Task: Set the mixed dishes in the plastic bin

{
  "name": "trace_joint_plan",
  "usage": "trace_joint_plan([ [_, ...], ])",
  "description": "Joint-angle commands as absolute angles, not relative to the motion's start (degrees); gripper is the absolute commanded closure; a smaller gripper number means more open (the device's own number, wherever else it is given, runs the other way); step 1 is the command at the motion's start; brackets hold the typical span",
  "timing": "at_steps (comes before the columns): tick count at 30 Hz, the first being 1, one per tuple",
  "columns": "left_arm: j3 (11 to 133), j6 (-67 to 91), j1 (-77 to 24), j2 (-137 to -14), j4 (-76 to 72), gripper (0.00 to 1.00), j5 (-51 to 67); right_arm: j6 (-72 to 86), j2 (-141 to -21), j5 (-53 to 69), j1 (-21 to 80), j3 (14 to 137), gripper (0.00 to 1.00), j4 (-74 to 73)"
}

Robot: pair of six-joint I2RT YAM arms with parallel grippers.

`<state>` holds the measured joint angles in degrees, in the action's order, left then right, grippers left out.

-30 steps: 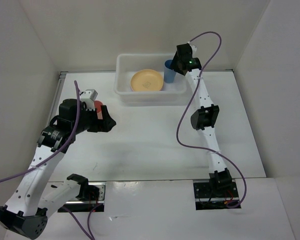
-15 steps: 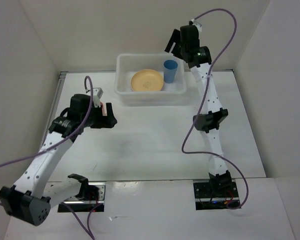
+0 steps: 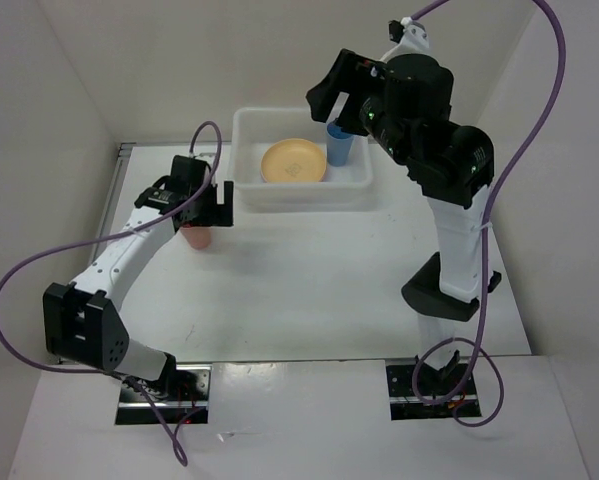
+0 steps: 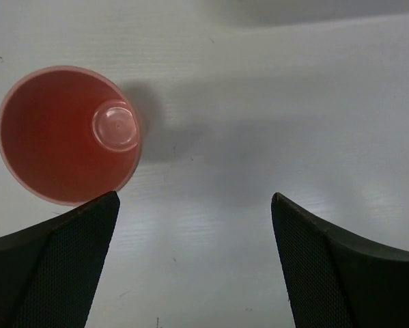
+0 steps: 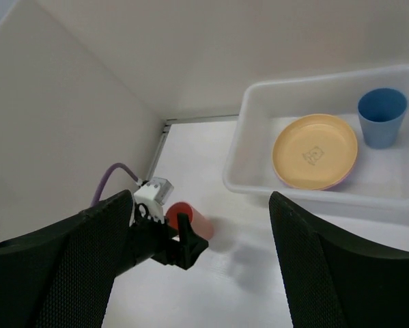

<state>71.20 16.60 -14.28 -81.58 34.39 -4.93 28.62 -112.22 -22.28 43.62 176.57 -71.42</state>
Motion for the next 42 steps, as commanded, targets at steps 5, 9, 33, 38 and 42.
trace_joint_plan([
  [5, 78.5, 14.8, -10.9, -89.4, 34.2, 0.03, -6.2, 33.5, -98.6, -25.8, 44.0, 159.4, 0.14, -74.5],
  [9, 80.8, 14.2, -9.8, -93.3, 34.2, 0.09, -6.2, 35.9, -87.6, -29.2, 44.0, 145.0, 0.14, -74.5],
  [33, 86.2, 17.3, -14.1, -89.4, 48.7, 1.00, -6.0, 33.7, -65.4, -25.1, 34.7, 111.5, 0.14, -58.5],
  [38, 104.5, 19.4, -20.1, -90.2, 51.5, 1.00, 3.4, 33.1, -66.0, -22.3, 34.2, 109.7, 0.14, -54.6],
  [42, 122.7, 19.4, -23.7, -99.2, 54.7, 1.00, 2.4, 33.1, -66.0, -22.3, 34.2, 108.6, 0.14, -54.1],
])
